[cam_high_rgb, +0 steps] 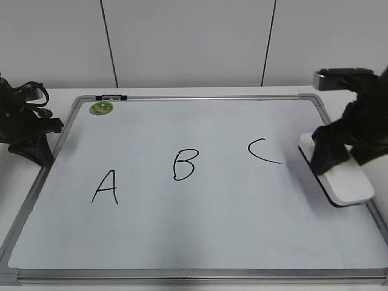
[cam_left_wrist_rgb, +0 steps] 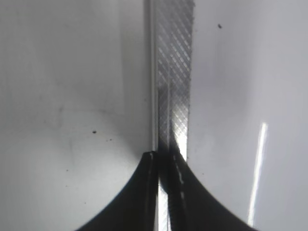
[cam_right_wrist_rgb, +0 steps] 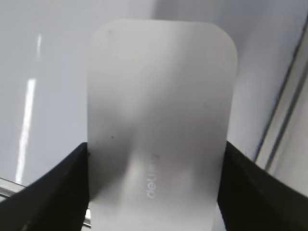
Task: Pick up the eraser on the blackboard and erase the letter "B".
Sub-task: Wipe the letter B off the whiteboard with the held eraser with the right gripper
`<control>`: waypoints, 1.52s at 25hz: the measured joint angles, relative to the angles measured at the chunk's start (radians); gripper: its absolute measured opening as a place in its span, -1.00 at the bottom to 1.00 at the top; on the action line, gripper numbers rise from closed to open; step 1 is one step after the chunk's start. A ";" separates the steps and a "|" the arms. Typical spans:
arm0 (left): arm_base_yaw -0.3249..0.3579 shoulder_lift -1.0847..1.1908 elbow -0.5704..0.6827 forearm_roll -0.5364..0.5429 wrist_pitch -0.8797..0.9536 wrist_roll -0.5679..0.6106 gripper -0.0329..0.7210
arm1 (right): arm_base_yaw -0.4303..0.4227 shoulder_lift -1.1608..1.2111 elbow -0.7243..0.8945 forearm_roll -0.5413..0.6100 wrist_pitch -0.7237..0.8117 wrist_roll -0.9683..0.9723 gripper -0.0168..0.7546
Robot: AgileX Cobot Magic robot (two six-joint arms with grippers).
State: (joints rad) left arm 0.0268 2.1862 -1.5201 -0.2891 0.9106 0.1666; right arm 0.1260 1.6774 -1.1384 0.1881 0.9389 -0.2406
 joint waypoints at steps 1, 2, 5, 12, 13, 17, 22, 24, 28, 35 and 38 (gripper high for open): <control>0.000 0.000 0.000 0.000 0.000 0.000 -0.85 | 0.028 0.000 -0.031 0.000 0.001 0.000 0.42; 0.000 0.000 -0.001 0.000 0.000 0.000 -0.85 | 0.055 0.001 -0.058 0.002 0.004 0.000 0.42; 0.000 0.000 -0.001 0.000 0.000 0.000 -0.85 | 0.127 0.017 -0.153 0.006 0.012 0.000 0.42; 0.000 0.000 -0.001 0.000 0.002 0.000 -0.85 | 0.233 0.167 -0.375 0.008 0.049 0.000 0.42; 0.000 0.000 -0.001 0.000 0.002 0.000 -0.85 | 0.243 0.191 -0.407 0.008 0.056 0.000 0.42; 0.000 0.000 -0.001 0.000 0.002 0.000 -0.86 | 0.281 0.303 -0.516 0.008 0.062 0.000 0.42; 0.000 0.000 -0.001 -0.002 0.002 0.000 -0.86 | 0.307 0.428 -0.608 0.008 0.046 0.000 0.42; 0.000 0.000 -0.001 -0.002 0.004 0.000 -0.86 | 0.316 0.465 -0.625 0.000 0.039 0.000 0.42; 0.000 0.000 -0.001 -0.004 0.004 0.000 -0.86 | 0.331 0.514 -0.637 -0.017 0.007 0.000 0.42; 0.000 0.000 -0.001 -0.004 0.004 0.000 -0.86 | 0.346 0.552 -0.637 -0.032 -0.081 0.003 0.42; 0.000 0.000 -0.001 -0.004 0.004 0.000 -0.86 | 0.346 0.559 -0.638 -0.046 -0.119 0.003 0.42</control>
State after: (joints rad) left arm 0.0268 2.1862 -1.5208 -0.2927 0.9143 0.1666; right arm 0.4716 2.2365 -1.7760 0.1418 0.8195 -0.2373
